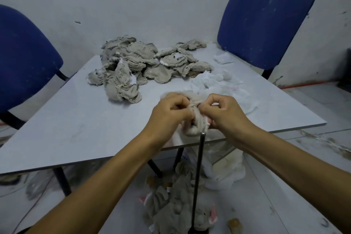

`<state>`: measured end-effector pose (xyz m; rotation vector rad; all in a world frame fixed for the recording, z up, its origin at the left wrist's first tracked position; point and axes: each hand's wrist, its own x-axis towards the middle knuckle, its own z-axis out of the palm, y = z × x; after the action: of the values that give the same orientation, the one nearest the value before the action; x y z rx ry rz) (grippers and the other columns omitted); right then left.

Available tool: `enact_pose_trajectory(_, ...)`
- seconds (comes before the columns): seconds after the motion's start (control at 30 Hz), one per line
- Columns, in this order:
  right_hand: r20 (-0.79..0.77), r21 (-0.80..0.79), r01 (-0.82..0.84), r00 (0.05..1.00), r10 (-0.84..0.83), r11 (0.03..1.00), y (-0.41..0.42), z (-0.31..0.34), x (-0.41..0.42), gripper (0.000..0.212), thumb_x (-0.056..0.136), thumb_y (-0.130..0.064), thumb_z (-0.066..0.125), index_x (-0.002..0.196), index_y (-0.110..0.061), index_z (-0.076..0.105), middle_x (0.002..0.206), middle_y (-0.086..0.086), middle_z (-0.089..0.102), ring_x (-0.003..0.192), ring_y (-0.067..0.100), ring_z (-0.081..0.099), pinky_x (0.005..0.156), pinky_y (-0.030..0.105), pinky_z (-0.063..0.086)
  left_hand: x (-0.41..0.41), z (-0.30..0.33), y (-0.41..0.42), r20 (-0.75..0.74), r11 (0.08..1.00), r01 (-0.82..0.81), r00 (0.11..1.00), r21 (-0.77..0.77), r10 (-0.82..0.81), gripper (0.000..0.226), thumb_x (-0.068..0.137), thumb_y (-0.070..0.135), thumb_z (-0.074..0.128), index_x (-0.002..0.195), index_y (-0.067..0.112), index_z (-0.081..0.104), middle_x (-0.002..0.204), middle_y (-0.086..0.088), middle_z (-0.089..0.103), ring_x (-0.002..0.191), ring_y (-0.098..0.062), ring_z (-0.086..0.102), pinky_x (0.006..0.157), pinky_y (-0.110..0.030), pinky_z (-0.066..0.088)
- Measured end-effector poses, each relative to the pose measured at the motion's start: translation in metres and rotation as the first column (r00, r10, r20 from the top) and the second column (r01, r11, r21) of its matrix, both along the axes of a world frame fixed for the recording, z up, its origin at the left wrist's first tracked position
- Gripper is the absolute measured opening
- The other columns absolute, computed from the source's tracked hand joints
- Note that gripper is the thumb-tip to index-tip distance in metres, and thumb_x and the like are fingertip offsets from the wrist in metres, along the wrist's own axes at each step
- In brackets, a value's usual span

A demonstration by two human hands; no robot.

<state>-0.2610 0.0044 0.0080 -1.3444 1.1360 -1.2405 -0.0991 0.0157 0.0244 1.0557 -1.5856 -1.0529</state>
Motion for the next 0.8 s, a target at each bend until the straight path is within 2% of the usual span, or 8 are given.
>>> enact_pose_trajectory(0.1, -0.204, -0.087, 0.138, 0.967, -0.153, 0.987, -0.006, -0.009, -0.003, 0.025, 0.082, -0.006, 0.064, 0.061, -0.016, 0.055, 0.047, -0.006, 0.049, 0.048, 0.011, 0.043, 0.054, 0.028, 0.037, -0.004, -0.005, 0.003, 0.181, 0.997, 0.039, 0.983, -0.073, -0.025, 0.015, 0.068, 0.016, 0.080, 0.073, 0.017, 0.066, 0.089, 0.002, 0.056, 0.078, -0.023, 0.060, 0.076, -0.036, 0.051)
enact_pose_trajectory(0.17, -0.248, -0.101, 0.138, 0.956, -0.159, 0.985, -0.004, -0.013, 0.000, 0.023, 0.086, -0.010, 0.064, 0.064, -0.015, 0.058, 0.050, -0.009, 0.047, 0.051, 0.009, 0.042, 0.056, 0.029, 0.035, -0.006, -0.004, 0.003, 0.134, 0.999, -0.008, 0.991, -0.043, 0.013, 0.016, 0.074, 0.008, 0.082, 0.076, 0.010, 0.067, 0.087, -0.005, 0.059, 0.076, -0.023, 0.059, 0.077, -0.037, 0.051)
enact_pose_trajectory(0.27, 0.019, -0.056, -0.051, 0.998, 0.052, 0.997, -0.001, -0.009, 0.003, 0.019, 0.094, -0.010, 0.063, 0.075, -0.013, 0.065, 0.061, -0.004, 0.061, 0.058, 0.008, 0.056, 0.054, 0.024, 0.046, 0.003, 0.000, -0.003, -0.060, 0.993, 0.053, 0.997, 0.107, -0.047, 0.015, 0.080, -0.003, 0.073, 0.073, 0.008, 0.066, 0.074, -0.006, 0.062, 0.075, -0.020, 0.059, 0.072, -0.031, 0.051)
enact_pose_trajectory(0.33, 0.194, -0.031, -0.208, 0.958, 0.210, 0.978, 0.001, -0.004, 0.000, 0.011, 0.094, -0.014, 0.064, 0.085, -0.011, 0.069, 0.077, 0.008, 0.067, 0.071, 0.018, 0.063, 0.060, 0.025, 0.053, 0.009, 0.001, -0.006, -0.192, 0.979, 0.116, 0.978, 0.166, -0.083, 0.020, 0.082, -0.007, 0.067, 0.069, 0.008, 0.063, 0.069, -0.003, 0.061, 0.070, -0.016, 0.060, 0.065, -0.025, 0.052)
enact_pose_trajectory(0.4, 0.193, -0.018, -0.318, 0.929, 0.316, 0.948, 0.001, 0.000, -0.005, 0.012, 0.089, -0.022, 0.068, 0.086, -0.011, 0.069, 0.086, 0.018, 0.060, 0.081, 0.029, 0.057, 0.068, 0.032, 0.055, 0.010, 0.002, -0.006, -0.279, 0.973, 0.135, 0.957, 0.187, -0.079, 0.020, 0.085, -0.007, 0.062, 0.069, 0.005, 0.058, 0.065, -0.003, 0.060, 0.061, -0.013, 0.059, 0.056, -0.021, 0.050)
enact_pose_trajectory(0.5, 0.134, 0.002, -0.448, 0.886, 0.444, 0.894, 0.001, 0.009, -0.015, 0.009, 0.084, -0.016, 0.069, 0.088, -0.009, 0.067, 0.091, 0.017, 0.059, 0.087, 0.028, 0.058, 0.074, 0.031, 0.057, 0.008, 0.001, -0.004, -0.326, 0.972, 0.119, 0.944, 0.201, -0.048, 0.024, 0.086, -0.005, 0.061, 0.064, 0.006, 0.057, 0.062, -0.005, 0.059, 0.056, -0.013, 0.057, 0.052, -0.021, 0.048)
enact_pose_trajectory(0.63, -0.110, -0.086, -0.302, 0.950, 0.292, 0.950, 0.006, 0.008, -0.013, 0.014, 0.086, -0.013, 0.075, 0.078, -0.008, 0.064, 0.075, 0.017, 0.056, 0.067, 0.021, 0.054, 0.057, 0.022, 0.048, 0.002, -0.006, 0.002, -0.321, 0.965, 0.106, 0.947, 0.240, -0.024, 0.015, 0.071, 0.008, 0.072, 0.067, 0.005, 0.057, 0.067, -0.010, 0.057, 0.064, -0.022, 0.054, 0.057, -0.026, 0.045)
enact_pose_trajectory(0.8, -0.034, -0.082, -0.199, 0.980, 0.197, 0.976, 0.004, 0.008, -0.009, 0.017, 0.086, -0.004, 0.072, 0.072, -0.006, 0.063, 0.067, 0.013, 0.051, 0.060, 0.019, 0.048, 0.052, 0.020, 0.040, 0.006, -0.004, 0.004, -0.361, 0.957, 0.191, 0.927, 0.219, -0.103, 0.009, 0.069, 0.005, 0.061, 0.064, 0.012, 0.063, 0.072, -0.006, 0.058, 0.065, -0.014, 0.059, 0.056, -0.019, 0.049)
